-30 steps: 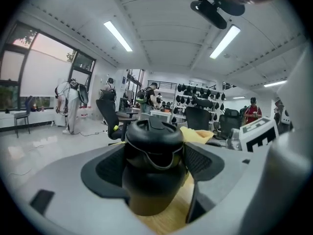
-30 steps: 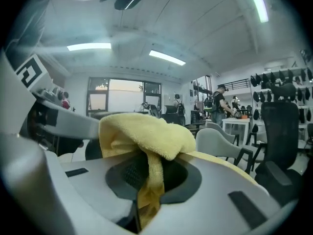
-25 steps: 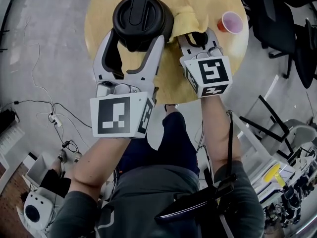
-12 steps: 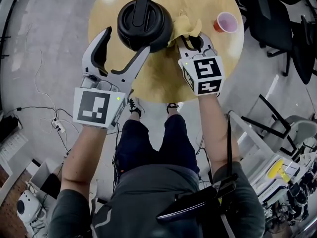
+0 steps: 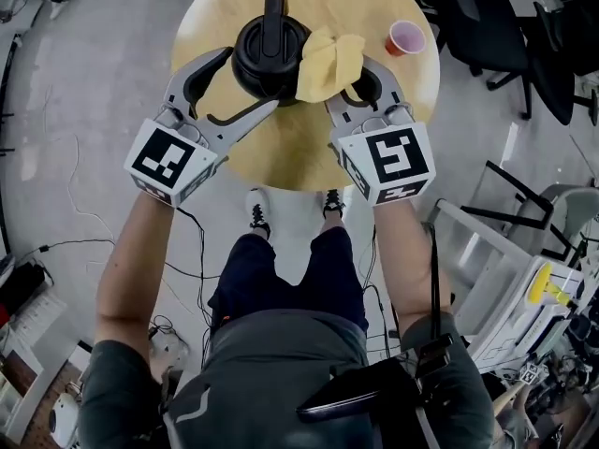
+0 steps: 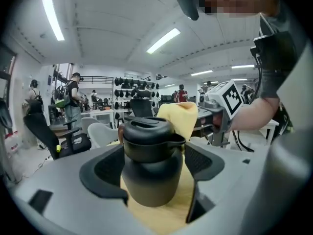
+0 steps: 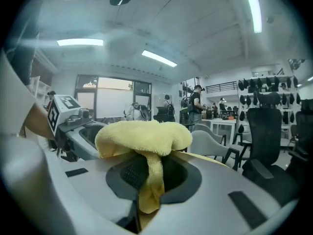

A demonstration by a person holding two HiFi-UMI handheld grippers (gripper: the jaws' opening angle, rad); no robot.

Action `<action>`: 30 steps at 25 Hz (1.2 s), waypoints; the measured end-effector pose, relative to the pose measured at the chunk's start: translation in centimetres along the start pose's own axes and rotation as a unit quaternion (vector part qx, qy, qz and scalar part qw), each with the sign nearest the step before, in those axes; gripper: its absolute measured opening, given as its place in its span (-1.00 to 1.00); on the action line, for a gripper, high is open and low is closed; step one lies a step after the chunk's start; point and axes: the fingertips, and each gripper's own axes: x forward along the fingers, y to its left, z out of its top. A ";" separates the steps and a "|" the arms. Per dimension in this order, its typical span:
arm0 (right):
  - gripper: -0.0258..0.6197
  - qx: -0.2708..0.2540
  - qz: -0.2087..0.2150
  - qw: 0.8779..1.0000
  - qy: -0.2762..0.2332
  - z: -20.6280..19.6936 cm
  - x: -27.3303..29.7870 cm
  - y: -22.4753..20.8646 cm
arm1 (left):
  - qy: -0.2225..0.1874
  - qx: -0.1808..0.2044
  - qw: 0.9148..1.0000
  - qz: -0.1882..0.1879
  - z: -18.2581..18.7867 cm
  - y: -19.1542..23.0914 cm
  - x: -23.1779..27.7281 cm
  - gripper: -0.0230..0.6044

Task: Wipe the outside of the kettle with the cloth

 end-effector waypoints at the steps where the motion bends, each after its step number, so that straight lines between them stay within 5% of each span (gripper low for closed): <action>1: -0.73 0.001 -0.013 1.000 0.002 -0.3 0.1 0.1 | 0.002 0.008 1.000 -0.009 -0.3 0.2 0.1 0.27; 12: -0.73 0.044 -0.133 0.990 0.008 -5.9 -0.8 -0.5 | -0.027 0.075 0.995 -0.059 -1.4 0.4 0.8 0.27; 17: -0.73 0.061 -0.135 0.987 0.061 -11.3 0.2 0.3 | -0.028 0.028 0.998 -0.041 -2.1 0.8 0.5 0.27; 23: -0.73 0.062 -0.141 0.982 0.109 -16.0 1.2 -0.1 | -0.009 0.033 0.999 -0.021 -4.2 0.3 0.0 0.27; 30: -0.73 0.045 -0.134 0.981 0.134 -14.6 0.7 0.4 | -0.027 -0.040 0.999 0.000 -4.7 0.8 -2.3 0.27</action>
